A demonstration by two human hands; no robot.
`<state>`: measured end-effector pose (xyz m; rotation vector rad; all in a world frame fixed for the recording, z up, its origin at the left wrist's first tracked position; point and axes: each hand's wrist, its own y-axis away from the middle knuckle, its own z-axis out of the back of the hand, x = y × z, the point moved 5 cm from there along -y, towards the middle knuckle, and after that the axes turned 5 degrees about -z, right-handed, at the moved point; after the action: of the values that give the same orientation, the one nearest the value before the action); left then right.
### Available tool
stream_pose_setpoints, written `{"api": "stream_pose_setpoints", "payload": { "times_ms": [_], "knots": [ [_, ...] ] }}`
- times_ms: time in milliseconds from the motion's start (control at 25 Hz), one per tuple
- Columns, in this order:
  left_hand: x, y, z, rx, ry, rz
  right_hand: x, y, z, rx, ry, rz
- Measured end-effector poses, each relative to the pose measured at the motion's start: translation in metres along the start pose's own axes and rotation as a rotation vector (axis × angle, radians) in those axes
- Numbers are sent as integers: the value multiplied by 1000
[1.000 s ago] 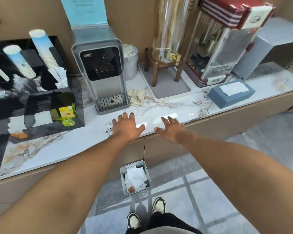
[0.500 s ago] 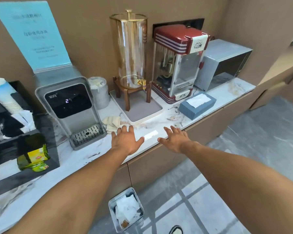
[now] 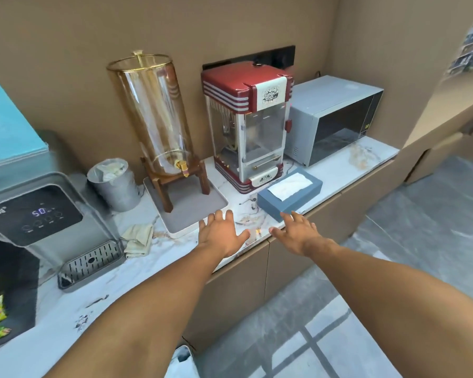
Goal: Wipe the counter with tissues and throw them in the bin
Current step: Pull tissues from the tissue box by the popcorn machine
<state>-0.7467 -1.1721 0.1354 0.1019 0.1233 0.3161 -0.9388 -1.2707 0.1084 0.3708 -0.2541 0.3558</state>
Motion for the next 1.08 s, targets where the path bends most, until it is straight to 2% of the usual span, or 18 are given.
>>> {"api": "stream_pose_setpoints", "payload": {
  "times_ms": [160, 360, 560, 800, 960, 1080],
  "knots": [
    [-43, -42, 3, -5, 3, 3, -48, -40, 23, 7, -9, -20],
    [-75, -90, -5, 15, -8, -24, -68, -89, 39, 3, -19, 7],
    [-90, -155, -15, 19, -32, -65, -86, -140, 45, -5, -11, -10],
    [-103, -235, -42, 60, 50, -118, -103, -214, 58, -32, -3, -57],
    [-110, -264, -62, 41, 27, -240, -103, -246, 50, -25, 100, 24],
    [-107, -276, -79, 88, 4, -254, -101, -264, 40, 36, 130, 55]
  ]
}}
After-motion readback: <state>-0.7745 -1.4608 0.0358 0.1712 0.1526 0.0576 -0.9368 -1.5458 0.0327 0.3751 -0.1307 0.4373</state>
